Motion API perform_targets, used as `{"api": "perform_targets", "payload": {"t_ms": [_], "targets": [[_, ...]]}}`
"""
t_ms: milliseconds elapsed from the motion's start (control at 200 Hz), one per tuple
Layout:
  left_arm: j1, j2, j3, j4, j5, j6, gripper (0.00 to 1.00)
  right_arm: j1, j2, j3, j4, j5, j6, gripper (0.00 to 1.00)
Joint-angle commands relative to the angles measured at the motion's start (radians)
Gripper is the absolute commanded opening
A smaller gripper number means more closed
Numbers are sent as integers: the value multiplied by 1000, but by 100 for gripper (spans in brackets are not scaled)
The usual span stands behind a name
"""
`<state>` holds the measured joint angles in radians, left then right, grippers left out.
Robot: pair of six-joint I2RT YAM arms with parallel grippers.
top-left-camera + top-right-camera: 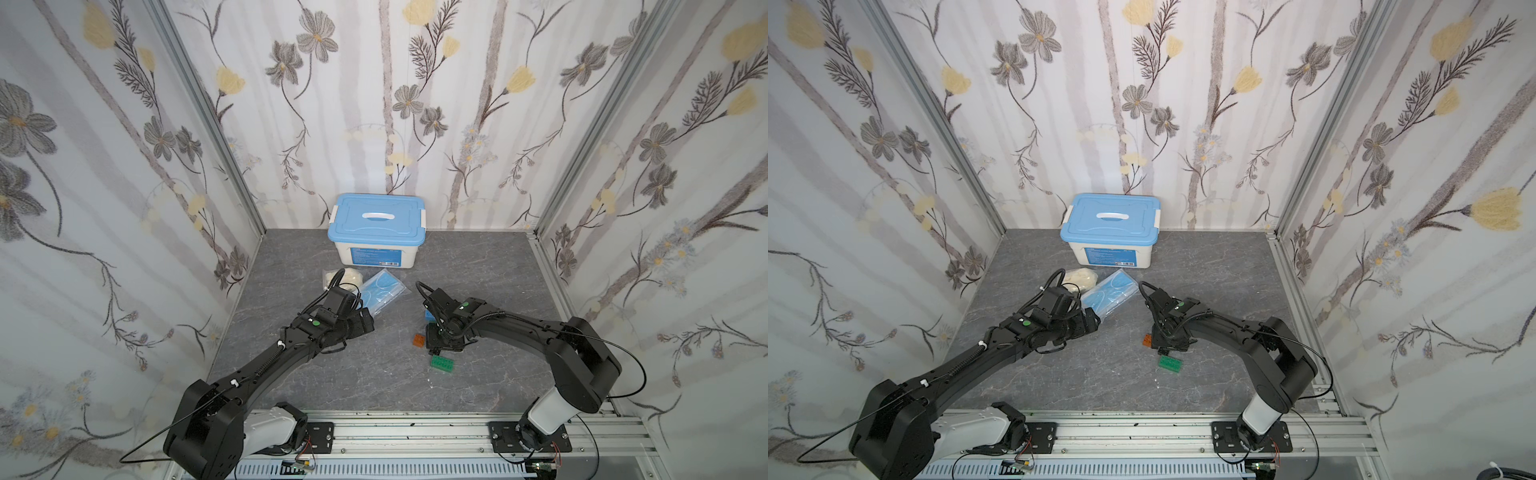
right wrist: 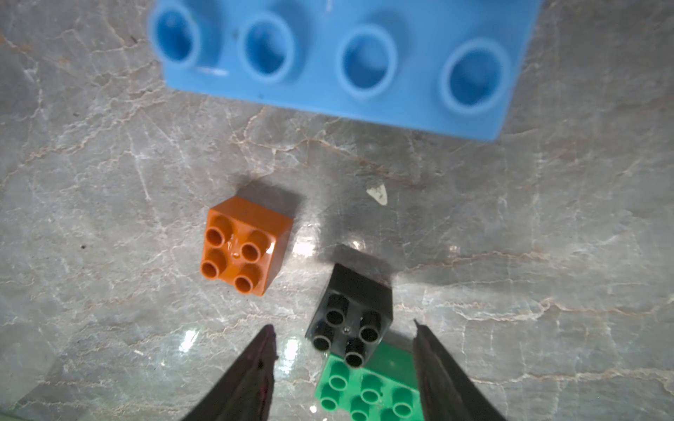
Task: Assemble the letter f with lego
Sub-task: Pick up the lego brick from the center of the board.
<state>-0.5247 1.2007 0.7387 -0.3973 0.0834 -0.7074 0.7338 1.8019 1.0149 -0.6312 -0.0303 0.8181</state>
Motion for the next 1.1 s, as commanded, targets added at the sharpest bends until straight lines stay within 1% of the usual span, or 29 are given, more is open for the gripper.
{"api": "perform_targets", "payload": {"t_ms": [0,215,340,585,729,849,1094], "targets": [[0,-11,-8,13,8,-13,97,3,18,6,30,27,39,60],[0,-9,-15,25,12,-23,96,3,49,8,52,14,68,60],[0,-9,-18,29,14,-26,97,3,60,13,46,23,80,58],[0,-25,-27,29,12,-29,97,7,92,24,54,18,87,49],[0,-33,-29,33,13,-29,97,10,105,36,44,30,86,49],[1,-29,-28,31,14,-29,97,12,112,51,30,45,80,44],[0,-36,-24,24,10,-26,97,14,126,59,17,68,66,40]]}}
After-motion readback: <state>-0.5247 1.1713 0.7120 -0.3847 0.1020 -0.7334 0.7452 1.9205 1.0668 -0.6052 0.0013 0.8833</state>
